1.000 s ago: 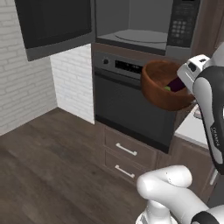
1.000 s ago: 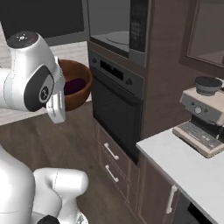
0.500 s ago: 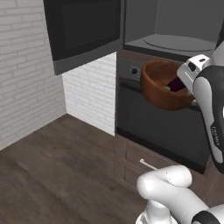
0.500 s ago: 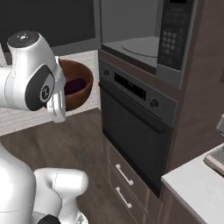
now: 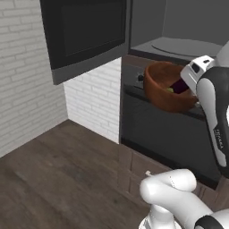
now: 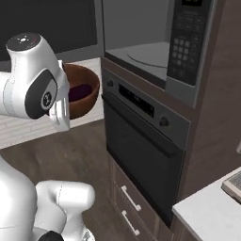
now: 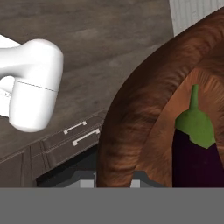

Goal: Pick the eggplant from the sink and place it in the bowl. Then pick the bowl and place it in the microwave. Then close the microwave door and press the start button.

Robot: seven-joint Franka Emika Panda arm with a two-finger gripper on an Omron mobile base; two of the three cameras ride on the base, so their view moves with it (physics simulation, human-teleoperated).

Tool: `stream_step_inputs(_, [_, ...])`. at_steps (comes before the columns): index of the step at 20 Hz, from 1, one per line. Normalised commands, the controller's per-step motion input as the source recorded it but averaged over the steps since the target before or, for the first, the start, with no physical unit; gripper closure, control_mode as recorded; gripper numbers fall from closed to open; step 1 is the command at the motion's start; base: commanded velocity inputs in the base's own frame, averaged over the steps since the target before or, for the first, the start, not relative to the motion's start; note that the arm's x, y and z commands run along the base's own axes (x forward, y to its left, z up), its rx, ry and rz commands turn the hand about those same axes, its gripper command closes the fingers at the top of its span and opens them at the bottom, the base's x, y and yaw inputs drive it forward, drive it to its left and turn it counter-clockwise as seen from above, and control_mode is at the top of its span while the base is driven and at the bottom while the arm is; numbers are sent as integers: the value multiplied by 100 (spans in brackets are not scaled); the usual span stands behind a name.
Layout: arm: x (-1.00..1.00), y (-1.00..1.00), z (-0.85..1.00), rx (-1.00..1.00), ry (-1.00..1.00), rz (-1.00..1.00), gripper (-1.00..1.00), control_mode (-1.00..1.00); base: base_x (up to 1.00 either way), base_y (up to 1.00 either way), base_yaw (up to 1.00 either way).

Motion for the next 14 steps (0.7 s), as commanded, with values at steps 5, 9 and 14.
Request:
stream_step_inputs(5, [0,0,0,0,0,0,100,100,53,-9,0])
stream_step_inputs(9, [0,0,0,0,0,0,100,100,55,0,0])
stream_step_inputs(14, [0,0,0,0,0,0,100,100,42,0,0])
